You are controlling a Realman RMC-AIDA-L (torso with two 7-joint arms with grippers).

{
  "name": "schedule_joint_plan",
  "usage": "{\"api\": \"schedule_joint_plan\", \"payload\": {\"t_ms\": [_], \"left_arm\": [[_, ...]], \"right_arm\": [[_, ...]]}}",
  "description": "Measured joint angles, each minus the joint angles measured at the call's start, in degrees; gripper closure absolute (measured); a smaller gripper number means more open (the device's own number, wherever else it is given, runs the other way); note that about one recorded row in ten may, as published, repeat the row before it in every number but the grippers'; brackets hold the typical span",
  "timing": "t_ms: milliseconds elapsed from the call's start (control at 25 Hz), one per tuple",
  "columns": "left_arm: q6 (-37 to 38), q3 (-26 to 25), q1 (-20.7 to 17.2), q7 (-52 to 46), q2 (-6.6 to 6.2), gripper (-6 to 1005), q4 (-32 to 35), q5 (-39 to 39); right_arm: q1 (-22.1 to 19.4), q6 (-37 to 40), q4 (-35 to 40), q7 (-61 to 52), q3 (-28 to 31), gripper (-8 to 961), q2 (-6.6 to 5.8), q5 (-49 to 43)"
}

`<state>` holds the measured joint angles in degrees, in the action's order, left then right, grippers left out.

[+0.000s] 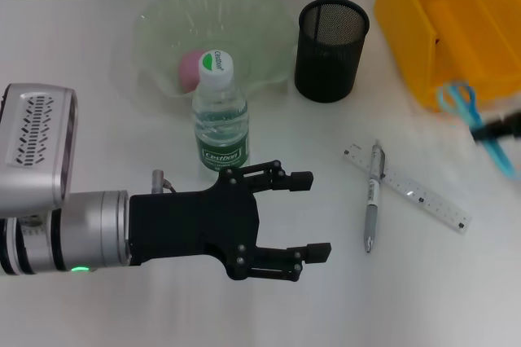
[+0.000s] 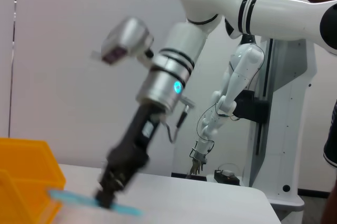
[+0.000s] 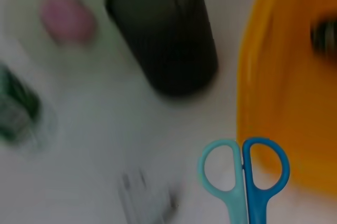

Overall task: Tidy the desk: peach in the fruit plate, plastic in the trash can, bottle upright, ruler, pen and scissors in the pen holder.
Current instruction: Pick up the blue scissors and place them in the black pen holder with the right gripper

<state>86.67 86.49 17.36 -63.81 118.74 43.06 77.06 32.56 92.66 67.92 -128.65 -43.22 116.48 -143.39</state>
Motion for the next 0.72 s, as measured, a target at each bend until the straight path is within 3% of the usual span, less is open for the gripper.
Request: {"api": "schedule_joint_plan", "payload": {"t_ms": [40,80,160,200,240,360,400,720], "left_arm": [[0.1,0.0,0.0,0.0,0.01,158,0.0,0.0],[0.1,0.0,0.0,0.0,0.04,158,0.0,0.0],[0.1,0.0,0.0,0.0,0.07,158,0.0,0.0],[0.1,0.0,0.0,0.0,0.08,158,0.0,0.0],[0.1,0.0,0.0,0.0,0.09,158,0.0,0.0],[0.1,0.1,0.0,0.2,0.13,158,-0.2,0.0],[0.1,0.1,0.0,0.4,0.17,158,-0.4,0.0],[-0.1,0.6,0.0,1.1,0.18,157,-0.5,-0.3]], "right_arm": [[0.0,0.0,0.0,0.0,0.0,738,0.0,0.0],[-1.0,-2.5,0.0,3.9,3.1,738,0.26,9.1],[-1.5,-4.2,-1.1,6.3,4.0,738,0.42,14.2],[-2.0,-7.6,-4.4,11.4,4.6,738,0.54,23.3],[-2.0,-7.6,-4.4,11.4,4.6,738,0.54,23.3],[-1.2,-12.9,-13.0,21.9,4.3,737,0.58,36.0],[0.3,-15.4,-18.9,29.3,4.2,737,0.72,42.3],[7.3,-22.3,-36.0,55.2,4.1,737,2.54,54.2]]}}
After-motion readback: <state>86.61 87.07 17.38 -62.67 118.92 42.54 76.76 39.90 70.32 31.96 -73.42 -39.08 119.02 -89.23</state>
